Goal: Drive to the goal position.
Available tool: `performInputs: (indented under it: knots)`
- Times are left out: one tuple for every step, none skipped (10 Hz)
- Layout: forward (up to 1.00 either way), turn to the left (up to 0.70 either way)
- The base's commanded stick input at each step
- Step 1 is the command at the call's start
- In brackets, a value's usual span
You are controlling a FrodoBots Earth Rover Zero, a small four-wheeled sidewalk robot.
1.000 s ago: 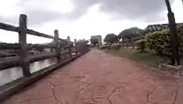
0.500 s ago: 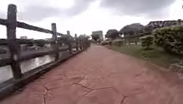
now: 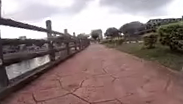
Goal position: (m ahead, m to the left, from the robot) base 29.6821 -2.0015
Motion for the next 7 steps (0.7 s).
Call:
performInputs:
  knots:
    - [0.70, 0.00]
    - [0.70, 0.00]
    - [0.70, 0.00]
    - [0.70, 0.00]
    - [0.70, 0.00]
    - [0.70, 0.00]
    - [0.70, 0.00]
